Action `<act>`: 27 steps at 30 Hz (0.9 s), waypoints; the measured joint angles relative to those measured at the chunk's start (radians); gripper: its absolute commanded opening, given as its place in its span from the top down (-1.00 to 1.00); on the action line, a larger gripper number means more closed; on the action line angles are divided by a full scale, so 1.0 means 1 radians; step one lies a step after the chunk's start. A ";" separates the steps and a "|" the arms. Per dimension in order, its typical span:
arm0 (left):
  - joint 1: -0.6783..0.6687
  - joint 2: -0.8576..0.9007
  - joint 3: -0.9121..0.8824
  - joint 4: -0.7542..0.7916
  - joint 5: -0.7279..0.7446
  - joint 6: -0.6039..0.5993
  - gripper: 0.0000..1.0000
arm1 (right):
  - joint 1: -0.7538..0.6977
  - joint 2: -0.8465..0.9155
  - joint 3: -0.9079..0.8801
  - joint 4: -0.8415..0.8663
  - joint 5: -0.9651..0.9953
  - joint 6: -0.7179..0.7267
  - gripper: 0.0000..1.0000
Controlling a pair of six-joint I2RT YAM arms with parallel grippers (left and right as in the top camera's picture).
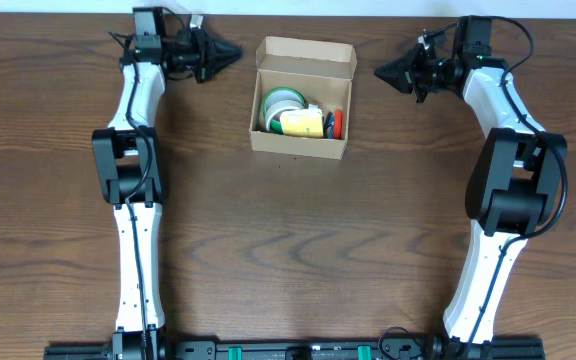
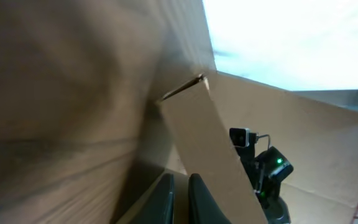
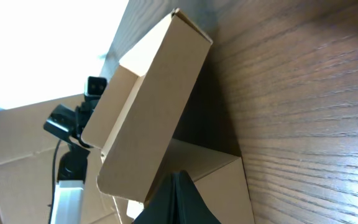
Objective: Pack container
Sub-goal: 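Move both grippers to the box lid flaps on either side, then fold the lid flaps up and over the box with both grippers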
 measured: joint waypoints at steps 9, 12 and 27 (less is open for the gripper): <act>-0.016 0.000 0.000 -0.020 0.029 -0.051 0.79 | 0.000 0.066 0.000 0.046 -0.019 0.048 0.98; -0.026 0.000 0.000 -0.045 0.030 -0.052 0.79 | 0.000 0.128 0.000 0.063 -0.052 0.060 0.98; -0.060 0.000 0.000 -0.090 0.002 -0.055 0.78 | 0.033 0.179 -0.002 0.148 -0.097 0.063 0.97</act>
